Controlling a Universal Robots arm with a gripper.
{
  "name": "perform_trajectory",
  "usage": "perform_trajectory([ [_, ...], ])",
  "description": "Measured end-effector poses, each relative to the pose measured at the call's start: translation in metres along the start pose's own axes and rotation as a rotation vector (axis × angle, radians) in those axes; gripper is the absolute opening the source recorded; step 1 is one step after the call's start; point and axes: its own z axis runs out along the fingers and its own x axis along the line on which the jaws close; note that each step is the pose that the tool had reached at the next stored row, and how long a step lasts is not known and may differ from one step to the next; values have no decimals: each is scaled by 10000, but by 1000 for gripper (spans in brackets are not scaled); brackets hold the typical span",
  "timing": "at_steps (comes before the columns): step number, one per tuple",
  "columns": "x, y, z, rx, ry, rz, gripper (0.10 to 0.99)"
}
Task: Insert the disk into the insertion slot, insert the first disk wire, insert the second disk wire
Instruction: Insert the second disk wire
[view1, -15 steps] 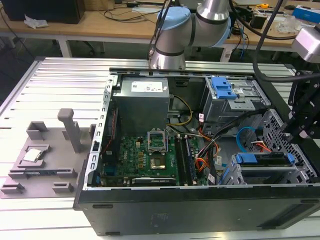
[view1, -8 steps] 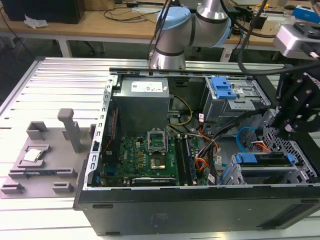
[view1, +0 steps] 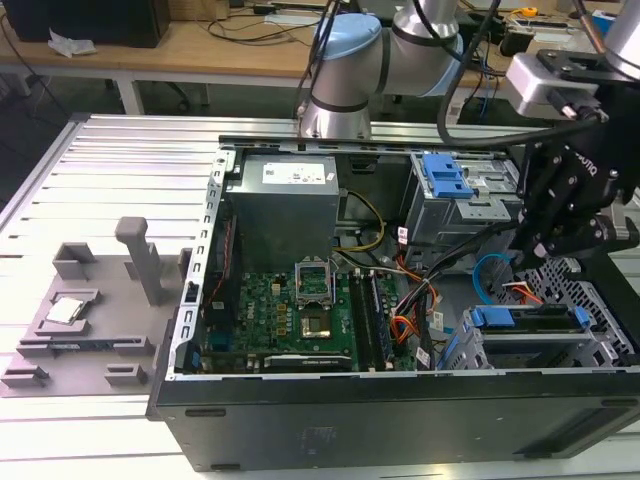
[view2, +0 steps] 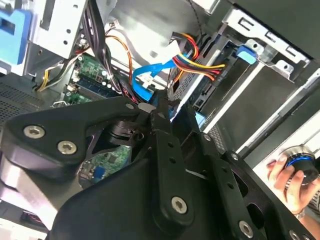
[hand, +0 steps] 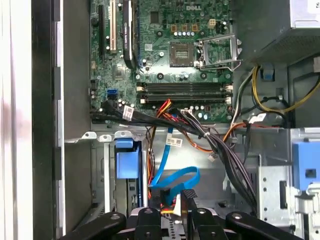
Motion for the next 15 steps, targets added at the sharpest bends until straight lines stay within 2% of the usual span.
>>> perform_trajectory([
  [4, -1, 27, 39, -1, 23, -484, 302],
  [7, 0, 76, 55, -2, 51, -554, 302],
  [11, 0, 77, 55, -2, 115, -551, 302],
  [12, 0, 77, 55, -3, 133, -550, 286],
  [14, 0, 77, 55, -3, 158, -549, 165],
  [15, 0, 77, 55, -3, 166, -549, 165],
])
